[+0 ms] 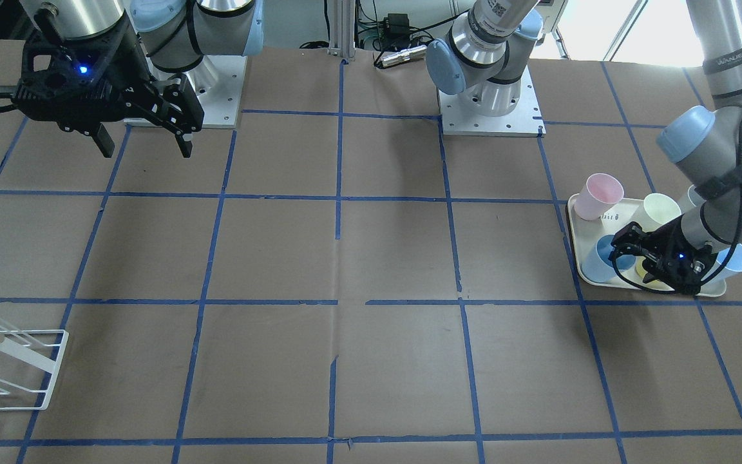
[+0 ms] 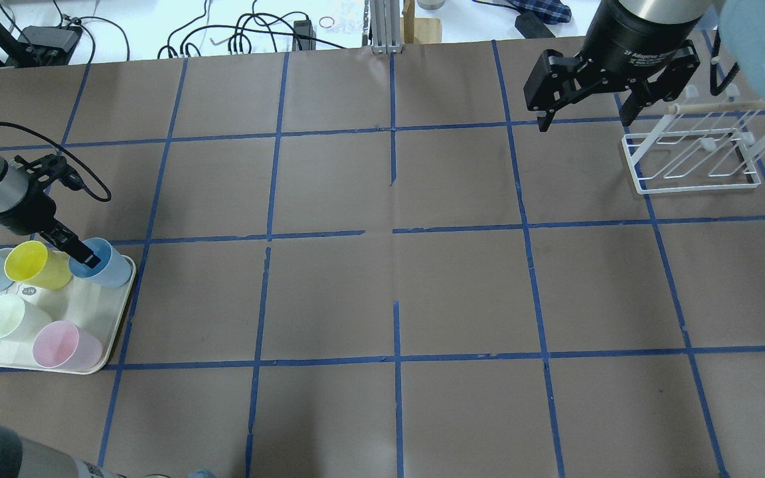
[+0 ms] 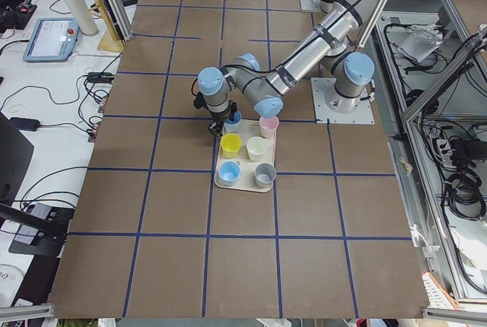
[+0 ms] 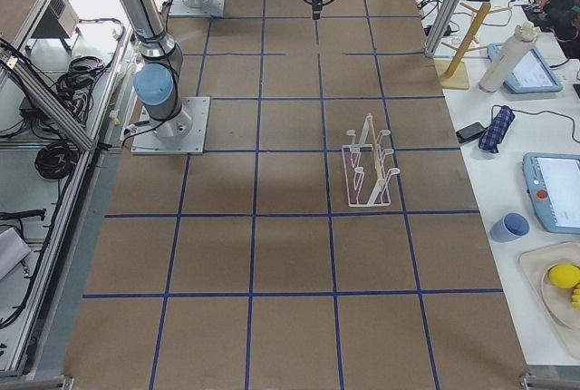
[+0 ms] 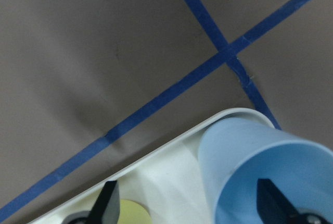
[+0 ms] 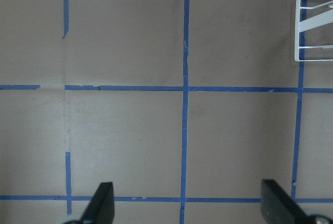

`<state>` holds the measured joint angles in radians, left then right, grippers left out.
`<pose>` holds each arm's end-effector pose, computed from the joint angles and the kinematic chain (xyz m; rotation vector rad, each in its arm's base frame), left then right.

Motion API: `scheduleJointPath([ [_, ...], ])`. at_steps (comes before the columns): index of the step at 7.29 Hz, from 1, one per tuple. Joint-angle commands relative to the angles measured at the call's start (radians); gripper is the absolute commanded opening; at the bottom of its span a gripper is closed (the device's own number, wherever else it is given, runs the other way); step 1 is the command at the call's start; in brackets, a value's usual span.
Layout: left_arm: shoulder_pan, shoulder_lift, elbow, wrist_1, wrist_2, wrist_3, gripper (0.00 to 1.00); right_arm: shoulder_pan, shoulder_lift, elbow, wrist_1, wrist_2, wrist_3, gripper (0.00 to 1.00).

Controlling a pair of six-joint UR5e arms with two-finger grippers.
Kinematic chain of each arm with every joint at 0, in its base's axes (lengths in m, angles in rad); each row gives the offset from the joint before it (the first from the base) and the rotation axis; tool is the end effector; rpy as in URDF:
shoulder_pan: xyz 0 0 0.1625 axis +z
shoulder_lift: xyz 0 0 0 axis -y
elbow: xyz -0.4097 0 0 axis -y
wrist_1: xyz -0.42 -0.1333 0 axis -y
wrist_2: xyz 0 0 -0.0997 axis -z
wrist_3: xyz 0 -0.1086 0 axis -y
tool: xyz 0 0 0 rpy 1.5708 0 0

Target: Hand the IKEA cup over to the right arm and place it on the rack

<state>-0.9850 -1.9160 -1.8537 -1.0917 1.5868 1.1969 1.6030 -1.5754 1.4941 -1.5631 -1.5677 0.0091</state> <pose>0.2005 -0.5402 0.1790 -0.9137 -2.8905 -0.1611 0.1504 -0.5196 0.5053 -0.0364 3.1346 -0.1153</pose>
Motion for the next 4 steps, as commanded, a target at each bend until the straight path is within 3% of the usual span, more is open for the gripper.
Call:
scheduleJointPath([
  [1, -0.003, 0.006, 0.004, -0.016, -0.002, 0.0, 0.24, 0.0, 0.0, 0.0, 0.0, 0.0, 0.0, 1.0],
  [2, -0.003, 0.006, 0.004, -0.016, -0.004, 0.0, 0.04, 0.0, 0.0, 0.0, 0.0, 0.0, 0.0, 1.0],
  [4, -0.003, 0.029, 0.01, -0.022, -0.027, 0.001, 0.0, 0.0, 0.0, 0.0, 0.0, 0.0, 0.0, 1.0],
])
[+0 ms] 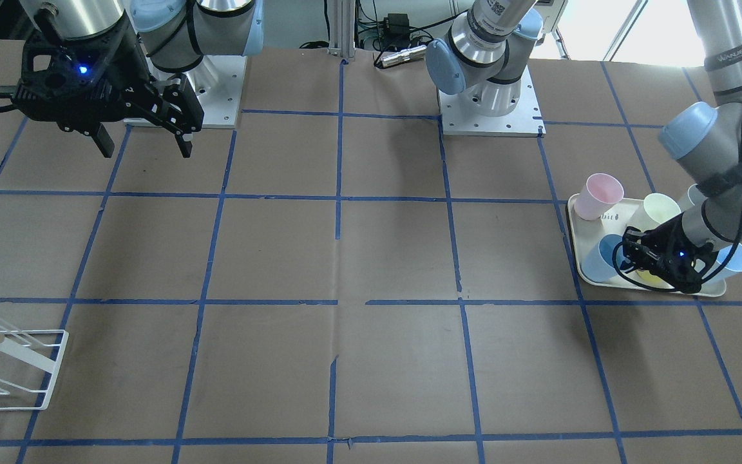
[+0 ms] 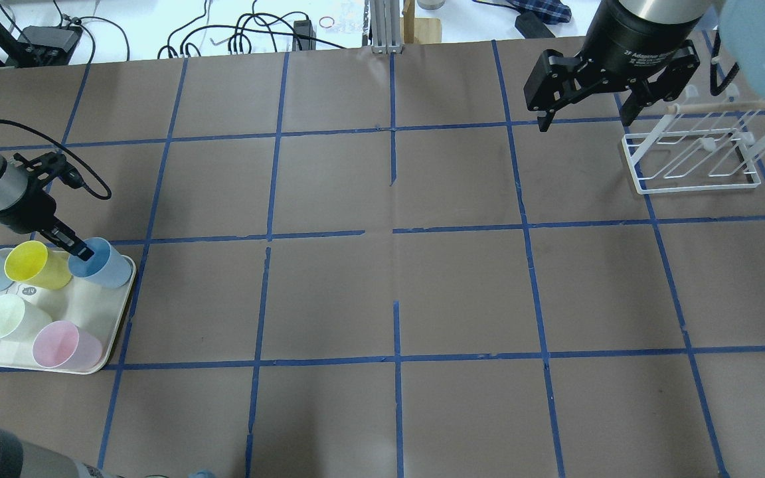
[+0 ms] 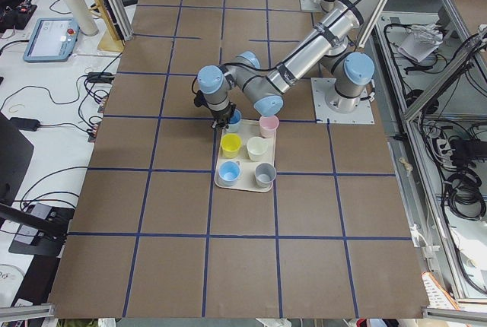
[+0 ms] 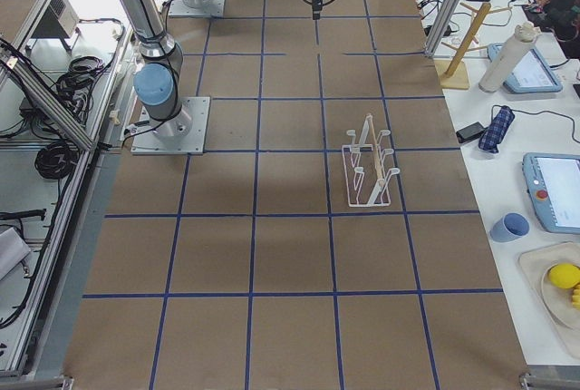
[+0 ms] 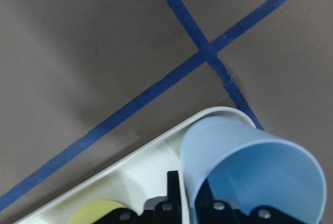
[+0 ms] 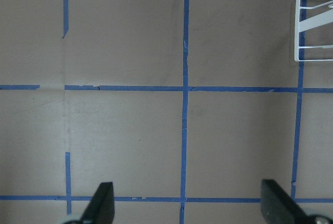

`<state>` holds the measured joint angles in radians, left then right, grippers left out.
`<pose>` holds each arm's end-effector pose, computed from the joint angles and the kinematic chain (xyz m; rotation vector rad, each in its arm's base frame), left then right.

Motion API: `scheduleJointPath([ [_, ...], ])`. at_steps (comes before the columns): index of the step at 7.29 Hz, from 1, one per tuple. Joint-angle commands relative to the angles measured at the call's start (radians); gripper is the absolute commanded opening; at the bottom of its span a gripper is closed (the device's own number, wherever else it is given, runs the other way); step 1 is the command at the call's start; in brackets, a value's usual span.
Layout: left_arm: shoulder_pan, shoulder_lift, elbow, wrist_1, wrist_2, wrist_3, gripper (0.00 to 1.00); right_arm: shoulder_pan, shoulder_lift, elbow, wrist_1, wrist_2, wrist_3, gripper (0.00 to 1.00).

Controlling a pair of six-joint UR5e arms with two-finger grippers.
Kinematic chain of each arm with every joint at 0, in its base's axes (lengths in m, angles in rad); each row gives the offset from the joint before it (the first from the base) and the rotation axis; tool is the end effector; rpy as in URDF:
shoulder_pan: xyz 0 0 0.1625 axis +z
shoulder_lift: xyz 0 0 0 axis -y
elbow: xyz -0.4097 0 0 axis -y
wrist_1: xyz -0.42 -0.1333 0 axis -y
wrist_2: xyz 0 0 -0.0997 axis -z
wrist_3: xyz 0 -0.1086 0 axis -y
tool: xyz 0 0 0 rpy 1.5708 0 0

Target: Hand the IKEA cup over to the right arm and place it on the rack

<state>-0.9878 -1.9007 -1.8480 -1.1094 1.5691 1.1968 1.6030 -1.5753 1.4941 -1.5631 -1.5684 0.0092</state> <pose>0.1972 -0.5414 0.1886 -0.9135 -2.8830 -0.1369 0.1504 -0.5196 0.5053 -0.0362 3.1354 -0.1152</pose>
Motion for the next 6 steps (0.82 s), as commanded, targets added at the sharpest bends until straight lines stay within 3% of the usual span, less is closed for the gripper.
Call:
scheduleJointPath([
  [1, 0.0, 0.023, 0.03, -0.027, -0.009, 0.001, 0.0, 0.0, 0.0, 0.0, 0.0, -0.001, 0.0, 1.0],
  [3, -0.021, 0.11, 0.135, -0.297, -0.112, -0.019, 0.0, -0.005, 0.0, -0.002, 0.003, 0.001, -0.005, 1.0],
  [4, -0.057, 0.141, 0.217, -0.489, -0.211, -0.076, 0.0, -0.017, 0.0, -0.005, 0.012, 0.001, -0.008, 1.0],
  [5, -0.09, 0.167, 0.242, -0.589, -0.274, -0.162, 0.0, -0.032, 0.0, -0.009, 0.012, 0.004, -0.011, 1.0],
  [6, -0.141, 0.193, 0.236, -0.639, -0.384, -0.213, 0.0, -0.073, -0.003, -0.014, 0.044, 0.064, -0.035, 1.0],
])
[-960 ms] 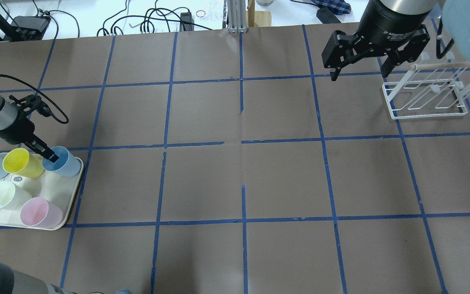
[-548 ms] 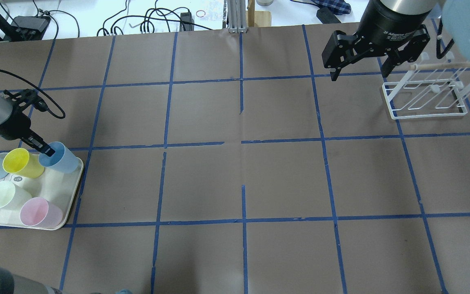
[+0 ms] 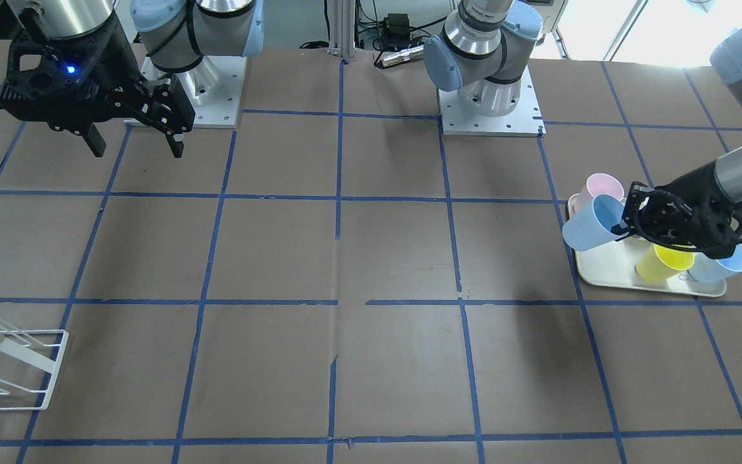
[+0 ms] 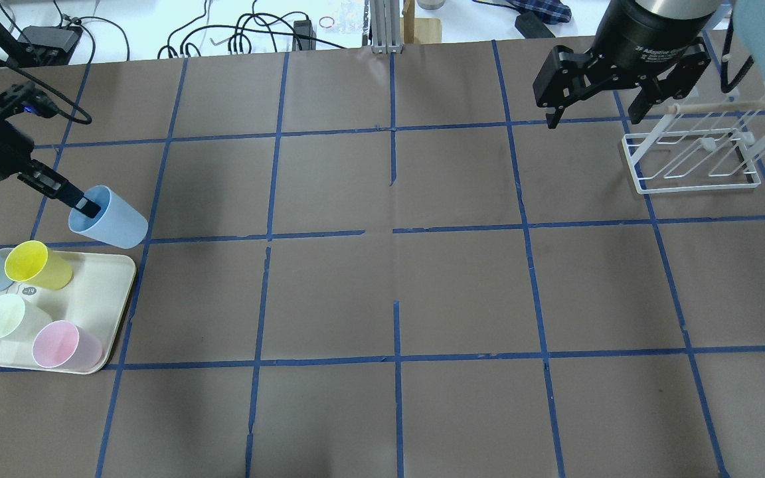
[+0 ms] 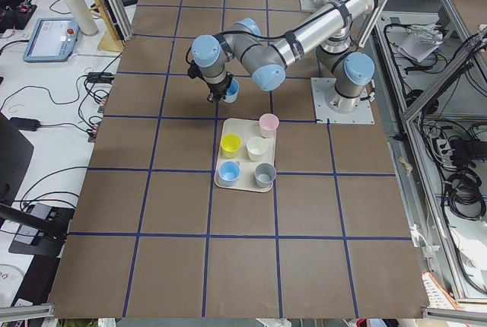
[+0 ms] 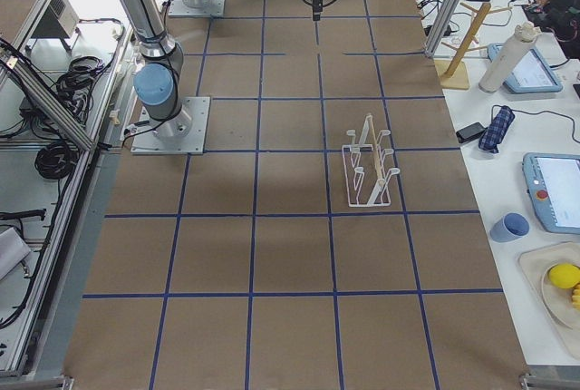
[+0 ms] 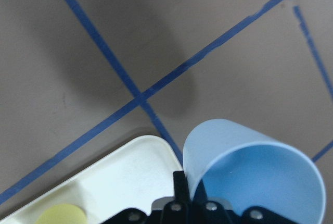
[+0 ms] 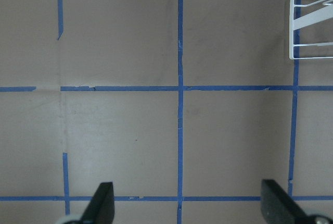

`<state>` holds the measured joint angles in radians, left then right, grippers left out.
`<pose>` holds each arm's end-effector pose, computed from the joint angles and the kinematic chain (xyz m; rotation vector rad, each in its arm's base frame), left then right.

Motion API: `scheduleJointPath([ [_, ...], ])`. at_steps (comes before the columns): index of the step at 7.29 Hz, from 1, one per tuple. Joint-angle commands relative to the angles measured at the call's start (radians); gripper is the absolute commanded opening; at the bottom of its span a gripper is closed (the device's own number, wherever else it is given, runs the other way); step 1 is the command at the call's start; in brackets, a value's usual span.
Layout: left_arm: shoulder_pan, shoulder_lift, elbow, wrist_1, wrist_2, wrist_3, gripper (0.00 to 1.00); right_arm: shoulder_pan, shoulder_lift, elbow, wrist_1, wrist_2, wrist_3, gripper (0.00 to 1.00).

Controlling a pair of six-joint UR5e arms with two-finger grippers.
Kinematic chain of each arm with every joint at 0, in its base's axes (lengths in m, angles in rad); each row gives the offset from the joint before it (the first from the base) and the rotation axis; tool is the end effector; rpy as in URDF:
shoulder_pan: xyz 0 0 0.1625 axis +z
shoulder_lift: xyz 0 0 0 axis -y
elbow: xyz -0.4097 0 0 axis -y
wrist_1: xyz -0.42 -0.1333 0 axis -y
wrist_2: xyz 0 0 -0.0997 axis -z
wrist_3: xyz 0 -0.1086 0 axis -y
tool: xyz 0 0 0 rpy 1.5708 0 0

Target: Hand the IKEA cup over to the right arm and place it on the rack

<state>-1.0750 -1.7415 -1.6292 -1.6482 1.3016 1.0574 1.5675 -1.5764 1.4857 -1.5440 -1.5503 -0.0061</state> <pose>0.1152 -0.5540 0.3410 -0.7034 -2.6454 -0.0418 0.1338 -0.5229 0.5082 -0.0054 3.1198 -0.0999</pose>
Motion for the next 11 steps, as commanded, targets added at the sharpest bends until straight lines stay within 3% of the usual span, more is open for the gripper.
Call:
scheduleJointPath([
  [1, -0.103, 0.051, 0.014, -0.128, -0.234, -0.156, 0.0, -0.085, -0.008, -0.01, 0.06, 0.087, -0.05, 1.0],
  [3, -0.19, 0.08, -0.013, -0.176, -0.507, -0.27, 0.0, -0.173, -0.014, -0.013, 0.117, 0.183, -0.08, 1.0],
  [4, -0.224, 0.101, -0.047, -0.177, -0.598, -0.302, 0.0, -0.217, -0.019, -0.013, 0.169, 0.272, -0.087, 1.0],
  [6, -0.337, 0.126, -0.179, -0.164, -0.919, -0.405, 0.0, -0.274, -0.025, -0.012, 0.286, 0.414, -0.124, 1.0],
  [8, -0.443, 0.12, -0.23, -0.142, -1.194, -0.428, 0.0, -0.354, -0.025, -0.007, 0.426, 0.571, -0.199, 1.0],
  [9, -0.486, 0.108, -0.242, -0.127, -1.261, -0.428, 0.0, -0.392, -0.025, -0.002, 0.494, 0.642, -0.216, 1.0],
  [11, -0.546, 0.083, -0.296, -0.111, -1.483, -0.421, 0.0, -0.44, -0.024, 0.002, 0.628, 0.743, -0.25, 1.0],
])
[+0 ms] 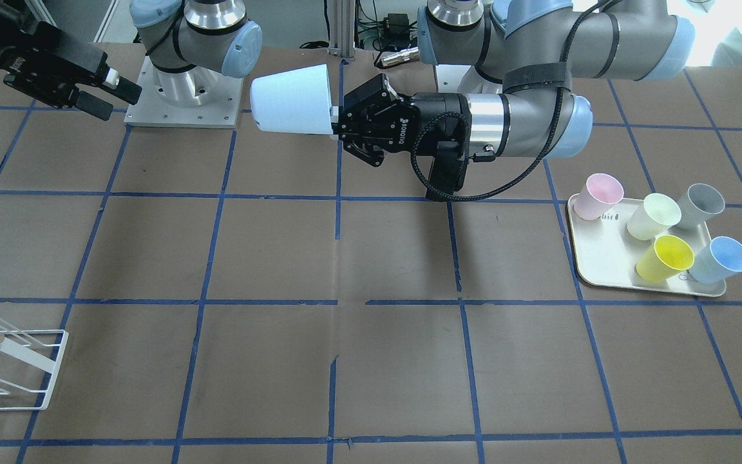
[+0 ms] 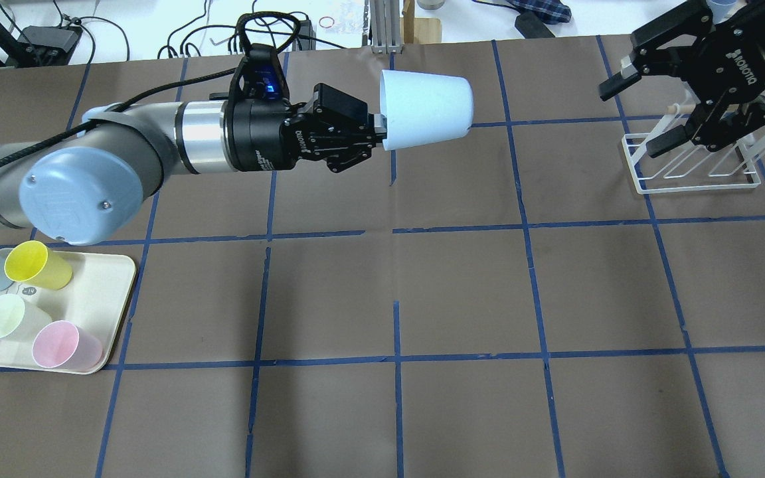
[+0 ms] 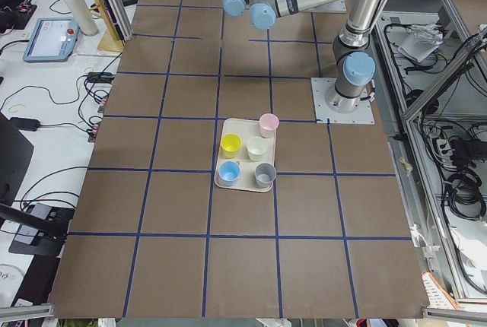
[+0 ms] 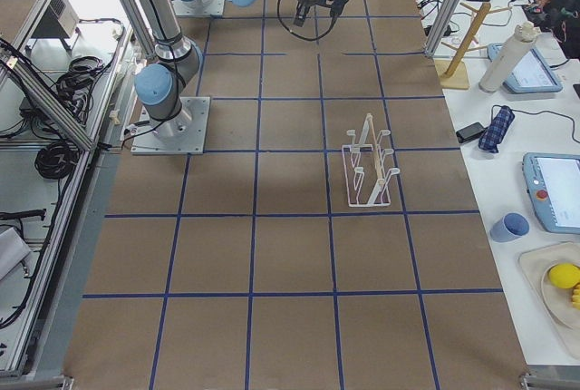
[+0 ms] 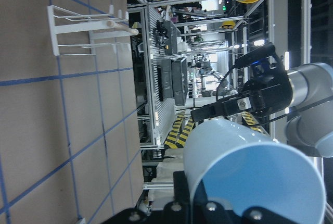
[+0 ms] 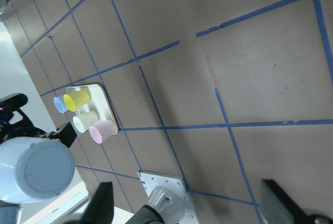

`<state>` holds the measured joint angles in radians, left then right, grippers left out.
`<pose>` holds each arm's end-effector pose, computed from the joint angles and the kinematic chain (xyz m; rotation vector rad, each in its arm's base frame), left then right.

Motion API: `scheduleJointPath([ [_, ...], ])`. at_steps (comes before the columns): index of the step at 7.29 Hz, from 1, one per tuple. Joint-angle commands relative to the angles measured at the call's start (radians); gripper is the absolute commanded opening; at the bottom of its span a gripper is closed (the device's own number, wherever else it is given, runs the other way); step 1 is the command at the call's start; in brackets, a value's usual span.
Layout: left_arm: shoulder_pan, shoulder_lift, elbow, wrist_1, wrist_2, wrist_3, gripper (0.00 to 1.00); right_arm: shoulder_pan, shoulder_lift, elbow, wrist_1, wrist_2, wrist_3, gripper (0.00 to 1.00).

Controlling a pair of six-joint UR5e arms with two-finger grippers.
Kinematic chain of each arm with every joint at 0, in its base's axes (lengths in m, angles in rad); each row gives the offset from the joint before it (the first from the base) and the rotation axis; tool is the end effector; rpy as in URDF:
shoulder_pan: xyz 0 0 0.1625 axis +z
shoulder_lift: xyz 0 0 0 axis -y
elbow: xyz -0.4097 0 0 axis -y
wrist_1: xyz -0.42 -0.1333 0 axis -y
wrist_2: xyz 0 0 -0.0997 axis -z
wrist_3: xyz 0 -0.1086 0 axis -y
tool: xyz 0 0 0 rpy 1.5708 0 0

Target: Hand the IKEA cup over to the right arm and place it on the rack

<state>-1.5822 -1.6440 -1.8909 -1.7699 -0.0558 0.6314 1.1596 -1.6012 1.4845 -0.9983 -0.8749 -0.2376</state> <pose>-0.2475 -0.5012 0.3595 -0.0141 -1.5246 0.0463 0.0031 -0.5005 0.5022 0.3982 2.3099 0.2434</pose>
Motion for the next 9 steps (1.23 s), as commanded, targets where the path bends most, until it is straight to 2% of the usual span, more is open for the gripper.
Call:
scheduleJointPath([
  [1, -0.062, -0.026, -0.06, 0.012, -0.197, 0.029, 0.0, -0.061, 0.0, 0.004, 0.155, 0.101, -0.023, 1.0],
  [2, -0.088, -0.037, -0.068, 0.016, -0.278, 0.04, 0.0, -0.083, 0.0, 0.004, 0.235, 0.141, -0.023, 1.0],
  [3, -0.119, -0.052, -0.065, 0.029, -0.285, 0.044, 0.0, -0.084, -0.002, 0.002, 0.294, 0.155, -0.02, 1.0],
  [4, -0.143, -0.065, -0.063, 0.032, -0.286, 0.044, 0.0, -0.084, -0.002, 0.002, 0.323, 0.21, -0.017, 1.0],
  [6, -0.176, -0.068, -0.062, 0.033, -0.3, 0.044, 0.0, -0.086, 0.001, 0.003, 0.33, 0.267, -0.025, 1.0],
  [9, -0.194, -0.083, -0.057, 0.033, -0.328, 0.053, 0.0, -0.08, 0.0, 0.013, 0.351, 0.267, -0.045, 1.0],
])
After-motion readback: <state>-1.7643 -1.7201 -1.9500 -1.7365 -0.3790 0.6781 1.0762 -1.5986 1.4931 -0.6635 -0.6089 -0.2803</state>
